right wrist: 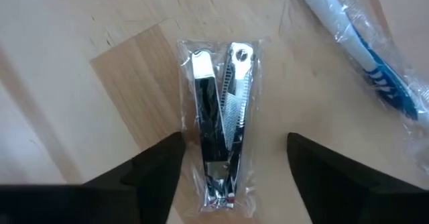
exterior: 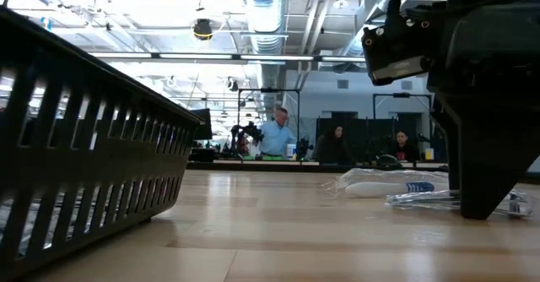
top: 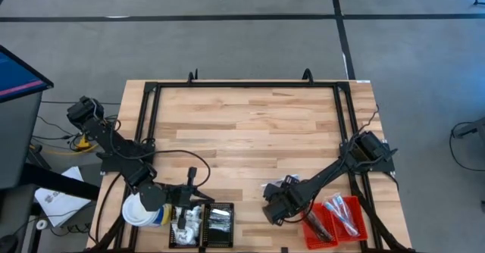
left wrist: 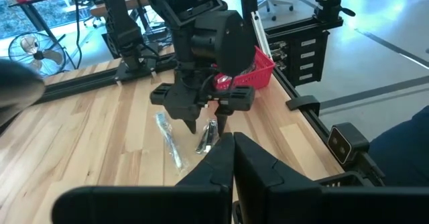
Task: Pick & Place Travel size toiletries
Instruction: Put the nail cutter into the right black bin
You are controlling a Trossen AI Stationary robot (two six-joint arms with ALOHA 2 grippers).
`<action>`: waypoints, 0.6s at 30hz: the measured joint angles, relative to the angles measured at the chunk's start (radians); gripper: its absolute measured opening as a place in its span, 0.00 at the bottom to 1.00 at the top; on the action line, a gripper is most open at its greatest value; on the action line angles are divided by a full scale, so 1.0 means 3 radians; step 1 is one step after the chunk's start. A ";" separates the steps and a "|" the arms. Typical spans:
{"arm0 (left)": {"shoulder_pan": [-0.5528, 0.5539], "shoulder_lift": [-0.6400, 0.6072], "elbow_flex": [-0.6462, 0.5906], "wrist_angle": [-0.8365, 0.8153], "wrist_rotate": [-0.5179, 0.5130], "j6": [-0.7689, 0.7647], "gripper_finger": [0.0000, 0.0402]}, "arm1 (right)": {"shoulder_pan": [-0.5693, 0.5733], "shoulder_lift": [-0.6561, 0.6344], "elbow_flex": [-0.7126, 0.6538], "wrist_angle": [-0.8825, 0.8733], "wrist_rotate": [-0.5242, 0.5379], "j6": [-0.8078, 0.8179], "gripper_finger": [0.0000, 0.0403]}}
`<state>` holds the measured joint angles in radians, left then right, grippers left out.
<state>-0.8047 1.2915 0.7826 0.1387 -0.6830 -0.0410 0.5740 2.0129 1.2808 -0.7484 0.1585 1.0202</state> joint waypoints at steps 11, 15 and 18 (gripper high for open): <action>0.0000 0.0000 0.0000 0.0004 0.0000 0.0000 0.00 | -0.0046 0.0008 0.0109 -0.0052 0.0011 -0.0132 0.11; 0.0000 0.0000 0.0000 0.0008 0.0000 0.0009 0.00 | -0.0048 0.0039 0.0316 -0.0048 0.0207 -0.0387 0.08; 0.0000 0.0000 0.0000 0.0008 -0.0001 0.0010 0.00 | -0.0057 0.0034 0.0542 -0.0064 0.0425 -0.0574 0.12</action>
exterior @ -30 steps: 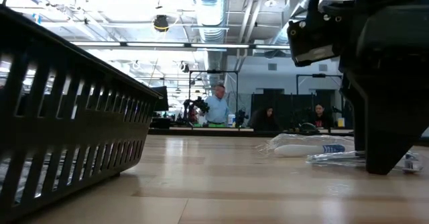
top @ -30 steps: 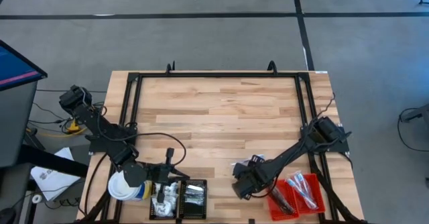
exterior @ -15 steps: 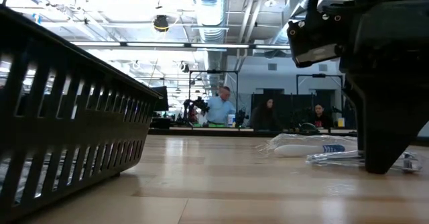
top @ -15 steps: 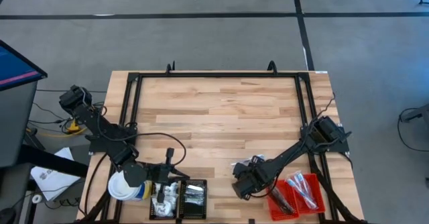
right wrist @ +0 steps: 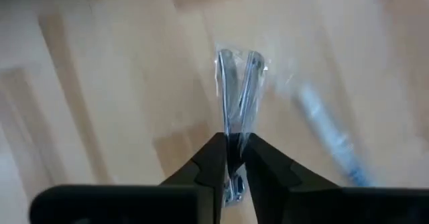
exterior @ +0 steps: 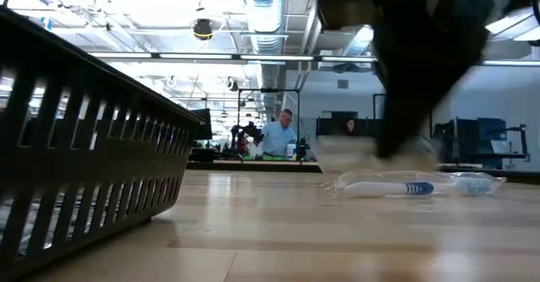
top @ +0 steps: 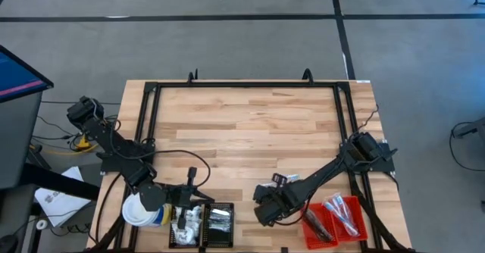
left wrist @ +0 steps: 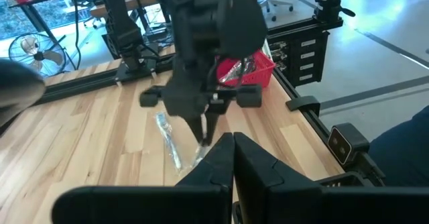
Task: Pick & Place Travel size toiletries
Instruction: Put the nail cutter into the right black bin
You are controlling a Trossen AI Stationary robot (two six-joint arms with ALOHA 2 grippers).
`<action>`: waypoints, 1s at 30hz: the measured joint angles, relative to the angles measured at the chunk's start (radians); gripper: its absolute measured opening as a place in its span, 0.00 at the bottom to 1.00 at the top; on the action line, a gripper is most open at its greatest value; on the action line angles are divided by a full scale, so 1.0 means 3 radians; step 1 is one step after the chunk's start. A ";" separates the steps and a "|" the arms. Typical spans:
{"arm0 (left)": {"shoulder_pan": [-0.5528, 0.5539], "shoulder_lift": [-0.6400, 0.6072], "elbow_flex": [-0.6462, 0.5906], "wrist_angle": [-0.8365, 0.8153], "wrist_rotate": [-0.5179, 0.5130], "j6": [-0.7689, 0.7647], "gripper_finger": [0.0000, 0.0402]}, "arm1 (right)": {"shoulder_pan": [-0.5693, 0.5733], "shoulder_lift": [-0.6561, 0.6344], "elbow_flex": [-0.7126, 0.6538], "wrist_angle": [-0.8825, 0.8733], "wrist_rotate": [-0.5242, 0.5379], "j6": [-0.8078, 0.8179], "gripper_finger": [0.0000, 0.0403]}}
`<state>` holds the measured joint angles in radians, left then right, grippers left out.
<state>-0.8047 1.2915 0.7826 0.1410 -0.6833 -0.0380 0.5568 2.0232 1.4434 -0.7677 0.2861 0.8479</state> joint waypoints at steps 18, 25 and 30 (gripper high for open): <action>-0.0008 0.0000 0.0000 -0.0005 0.0001 0.0024 0.00 | 0.0008 -0.0019 0.0858 0.0855 0.0195 -0.1512 0.01; -0.0006 0.0000 0.0000 -0.0005 0.0000 0.0024 0.00 | -0.0122 -0.0018 0.0861 0.1281 -0.0079 -0.1816 0.00; -0.0006 -0.0001 0.0000 -0.0004 0.0000 0.0024 0.00 | -0.0217 0.0169 0.0906 0.1796 -0.0180 -0.1942 0.00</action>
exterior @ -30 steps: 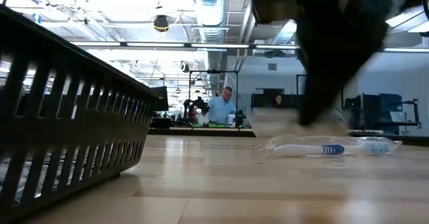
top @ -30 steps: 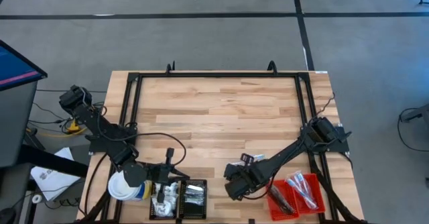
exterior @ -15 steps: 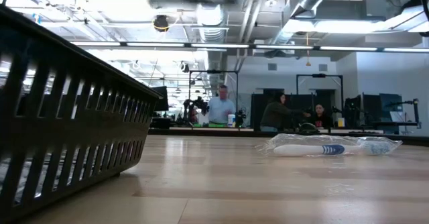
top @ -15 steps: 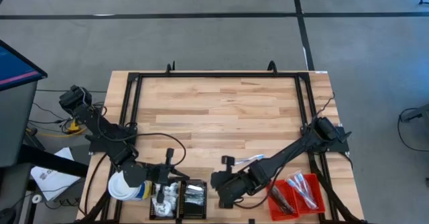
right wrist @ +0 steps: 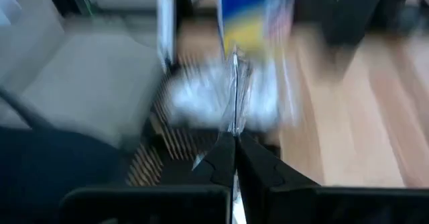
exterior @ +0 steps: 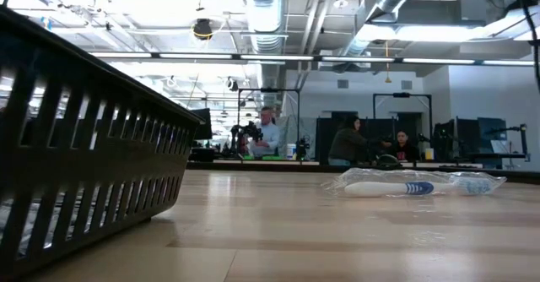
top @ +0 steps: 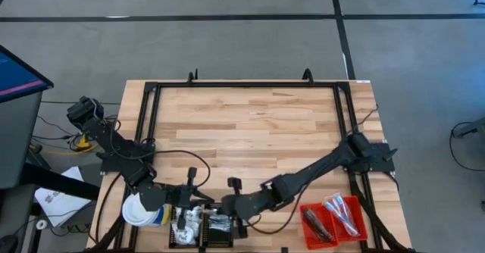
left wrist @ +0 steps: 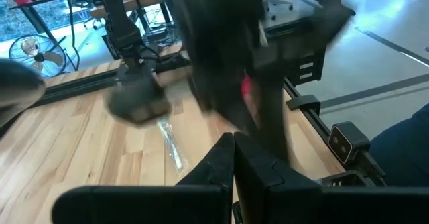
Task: Pick & Place Travel size toiletries
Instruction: Put the nail cutter into the right black bin
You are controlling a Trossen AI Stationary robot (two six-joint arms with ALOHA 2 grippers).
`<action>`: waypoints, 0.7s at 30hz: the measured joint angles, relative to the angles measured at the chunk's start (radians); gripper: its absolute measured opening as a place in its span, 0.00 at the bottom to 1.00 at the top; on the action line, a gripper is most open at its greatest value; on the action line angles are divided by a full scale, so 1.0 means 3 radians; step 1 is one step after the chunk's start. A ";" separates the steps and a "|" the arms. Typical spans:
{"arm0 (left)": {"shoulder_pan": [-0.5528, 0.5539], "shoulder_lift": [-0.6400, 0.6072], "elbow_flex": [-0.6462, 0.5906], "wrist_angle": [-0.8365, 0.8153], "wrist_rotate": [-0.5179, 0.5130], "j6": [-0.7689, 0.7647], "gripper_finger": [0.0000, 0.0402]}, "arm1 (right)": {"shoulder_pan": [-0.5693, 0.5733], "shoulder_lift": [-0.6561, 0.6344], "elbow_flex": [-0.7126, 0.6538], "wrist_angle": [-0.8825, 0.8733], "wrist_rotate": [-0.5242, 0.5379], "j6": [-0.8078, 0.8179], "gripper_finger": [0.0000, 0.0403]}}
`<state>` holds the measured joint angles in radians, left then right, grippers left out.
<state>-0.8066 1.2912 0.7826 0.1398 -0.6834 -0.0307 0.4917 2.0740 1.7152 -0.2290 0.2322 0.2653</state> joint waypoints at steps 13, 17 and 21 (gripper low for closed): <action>-0.0019 -0.0001 0.0000 -0.0007 -0.0001 -0.0002 0.00 | 0.0019 0.0781 0.1037 -0.1258 -0.0199 0.0058 0.00; -0.0019 -0.0001 0.0000 -0.0006 0.0000 -0.0004 0.00 | -0.0039 0.0841 0.1050 -0.1189 -0.0350 -0.0004 0.00; -0.0019 -0.0001 0.0000 -0.0005 -0.0001 -0.0003 0.00 | -0.0086 0.0949 0.1038 -0.1191 -0.0437 -0.0011 0.00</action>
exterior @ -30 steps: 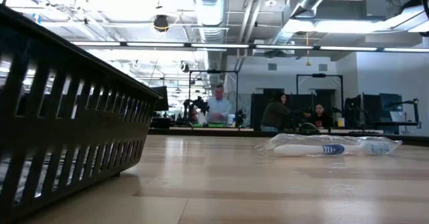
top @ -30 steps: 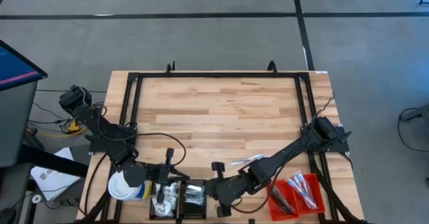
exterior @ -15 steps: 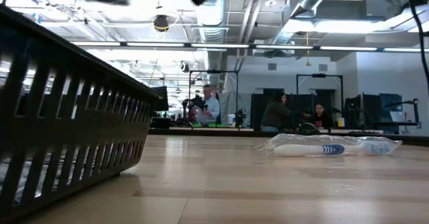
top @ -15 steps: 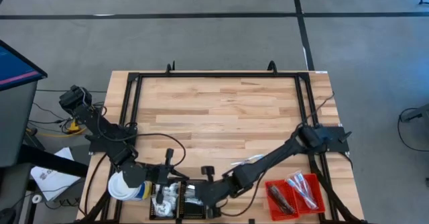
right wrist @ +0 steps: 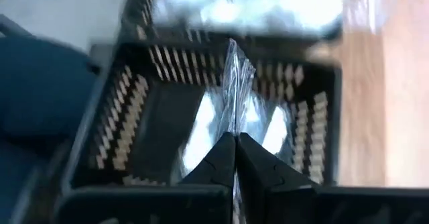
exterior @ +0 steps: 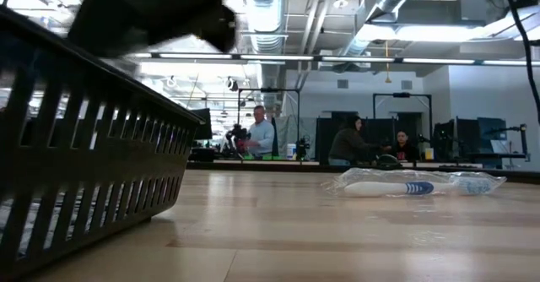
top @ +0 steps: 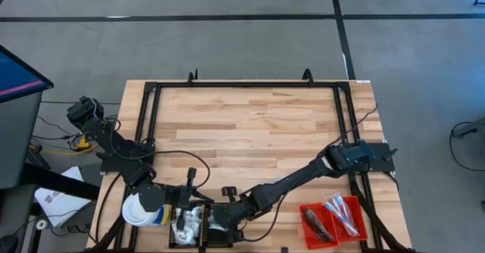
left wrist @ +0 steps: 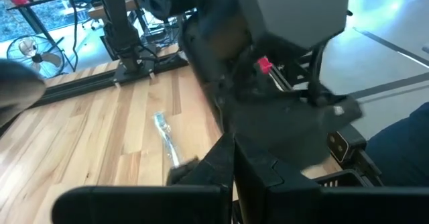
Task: Pick & Place Travel size toiletries
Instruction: Put the nail cutter into the right black bin, then put the blue toothbrush into the right red bin
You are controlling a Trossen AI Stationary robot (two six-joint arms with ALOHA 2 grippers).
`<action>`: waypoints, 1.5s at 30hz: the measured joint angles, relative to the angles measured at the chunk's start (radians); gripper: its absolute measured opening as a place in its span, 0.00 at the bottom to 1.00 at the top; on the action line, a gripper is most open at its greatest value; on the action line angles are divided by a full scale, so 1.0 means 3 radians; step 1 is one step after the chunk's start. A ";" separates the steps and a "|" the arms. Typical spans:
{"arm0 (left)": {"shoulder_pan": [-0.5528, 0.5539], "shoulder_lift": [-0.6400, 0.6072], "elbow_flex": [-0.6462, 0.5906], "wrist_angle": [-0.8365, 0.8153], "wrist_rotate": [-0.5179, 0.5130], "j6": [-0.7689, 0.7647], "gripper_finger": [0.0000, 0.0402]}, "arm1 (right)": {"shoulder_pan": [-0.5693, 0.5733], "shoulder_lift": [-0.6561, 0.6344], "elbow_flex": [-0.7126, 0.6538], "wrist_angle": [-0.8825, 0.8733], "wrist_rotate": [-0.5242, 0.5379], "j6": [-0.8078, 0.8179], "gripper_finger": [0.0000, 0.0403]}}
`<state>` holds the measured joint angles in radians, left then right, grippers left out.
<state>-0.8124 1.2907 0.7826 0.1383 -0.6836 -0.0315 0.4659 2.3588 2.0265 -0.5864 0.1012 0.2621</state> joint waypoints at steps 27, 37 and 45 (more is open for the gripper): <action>-0.0003 0.0000 0.0000 0.0000 0.0000 -0.0003 0.00 | -0.0054 0.0186 0.0011 0.0088 -0.0014 -0.0146 0.23; -0.0003 0.0000 0.0000 0.0001 0.0000 -0.0001 0.00 | -0.0054 0.0179 0.0099 0.0106 0.0004 -0.0297 0.37; -0.0003 0.0000 0.0000 0.0000 0.0000 -0.0006 0.00 | 0.0026 0.0109 0.0503 -0.1124 0.0545 -0.0121 0.08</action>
<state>-0.8131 1.2907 0.7826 0.1384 -0.6835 -0.0333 0.4738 2.3914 2.1774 -0.9235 0.2648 0.2258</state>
